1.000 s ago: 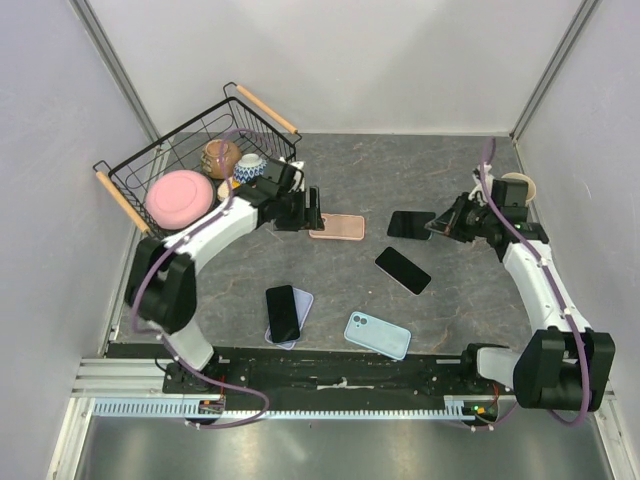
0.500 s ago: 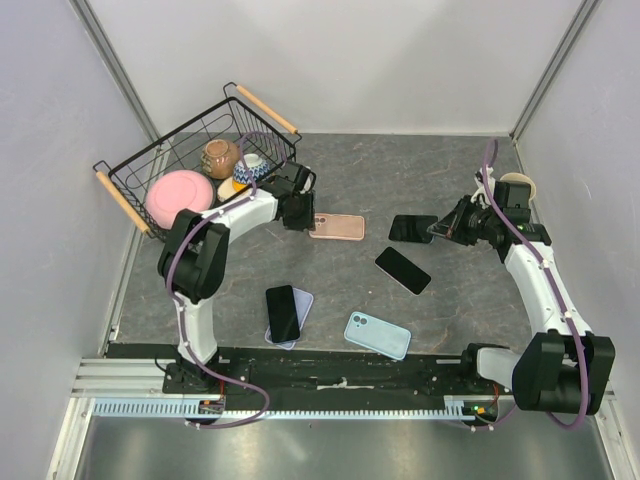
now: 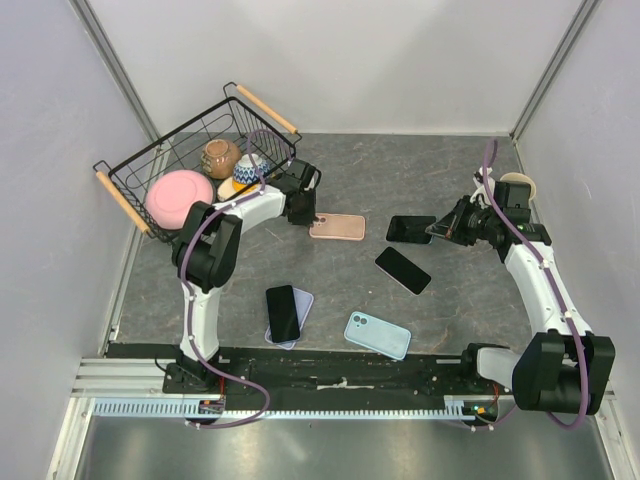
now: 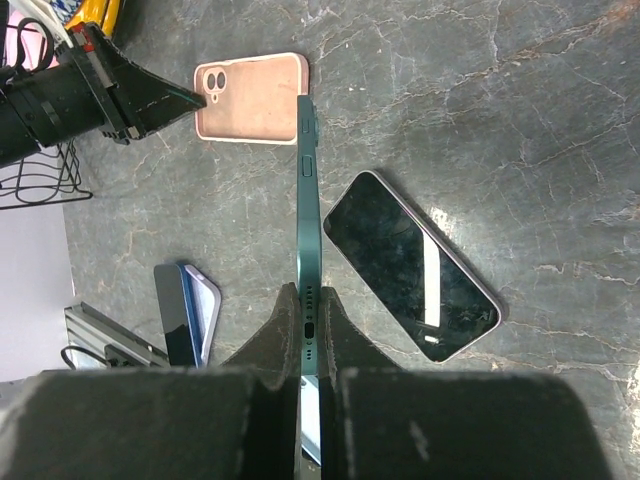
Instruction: Put the phone into the phone case
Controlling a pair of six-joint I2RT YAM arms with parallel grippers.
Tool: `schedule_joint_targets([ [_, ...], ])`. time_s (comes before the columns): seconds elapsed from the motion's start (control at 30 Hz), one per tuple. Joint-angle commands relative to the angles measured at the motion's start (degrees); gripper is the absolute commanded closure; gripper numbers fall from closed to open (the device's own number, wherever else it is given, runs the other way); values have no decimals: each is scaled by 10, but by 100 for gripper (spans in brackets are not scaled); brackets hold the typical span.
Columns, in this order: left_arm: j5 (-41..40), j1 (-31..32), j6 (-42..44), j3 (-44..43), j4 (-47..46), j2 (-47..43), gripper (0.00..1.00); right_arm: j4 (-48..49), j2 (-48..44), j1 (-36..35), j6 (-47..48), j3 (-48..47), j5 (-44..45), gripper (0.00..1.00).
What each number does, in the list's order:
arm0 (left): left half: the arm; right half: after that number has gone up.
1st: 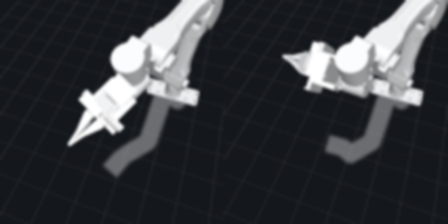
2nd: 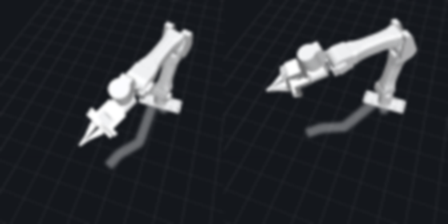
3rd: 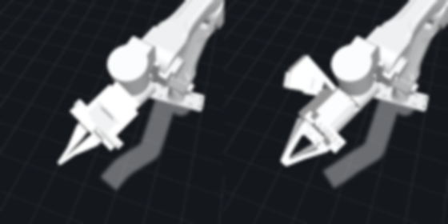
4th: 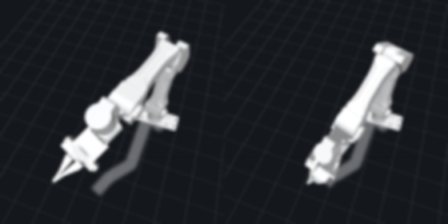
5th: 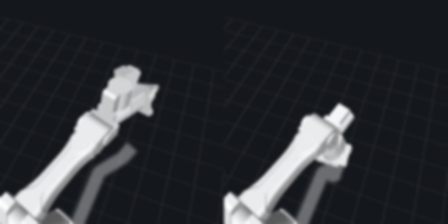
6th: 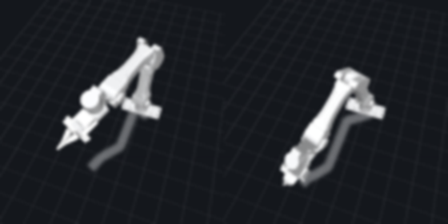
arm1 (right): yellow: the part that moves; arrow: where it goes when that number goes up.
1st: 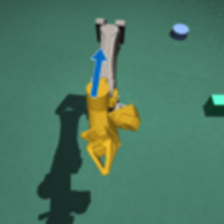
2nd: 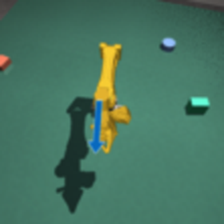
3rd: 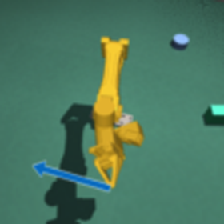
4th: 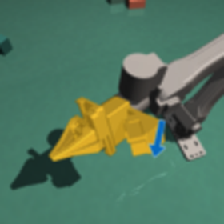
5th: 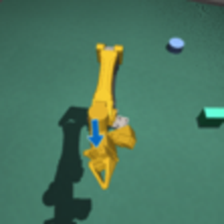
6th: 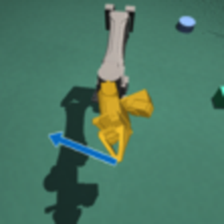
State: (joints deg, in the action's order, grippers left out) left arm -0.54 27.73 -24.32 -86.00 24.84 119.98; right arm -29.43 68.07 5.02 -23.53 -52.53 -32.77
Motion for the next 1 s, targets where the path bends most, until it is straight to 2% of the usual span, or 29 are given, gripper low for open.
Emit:
schedule_joint_targets([
  [0.0, -12, 1, -8, 0, -14, 6, 98, 20, -15, 1, 1, -21, -34, 100],
  [0.1, -17, 1, -12, 28, -8, -24, 98, 20, -13, 1, -2, -23, -43, 100],
  [0.37, -2, 7, -52, 165, -9, -142, 98, 31, 0, 1, -7, -20, -55, 100],
  [0.53, 3, 40, -89, 250, -20, -203, 98, 46, 4, 1, -21, -13, -68, 100],
  [0.83, 16, 78, -119, 277, -30, -211, 98, 60, 9, 0, -29, -4, -76, 100],
  [0.9, 19, 79, -110, 275, -34, -208, 94, 61, 10, 0, -30, -3, -77, 100],
  [0.97, 14, 79, -102, 273, -31, -213, 82, 61, 10, 1, -29, -3, -77, 100],
])
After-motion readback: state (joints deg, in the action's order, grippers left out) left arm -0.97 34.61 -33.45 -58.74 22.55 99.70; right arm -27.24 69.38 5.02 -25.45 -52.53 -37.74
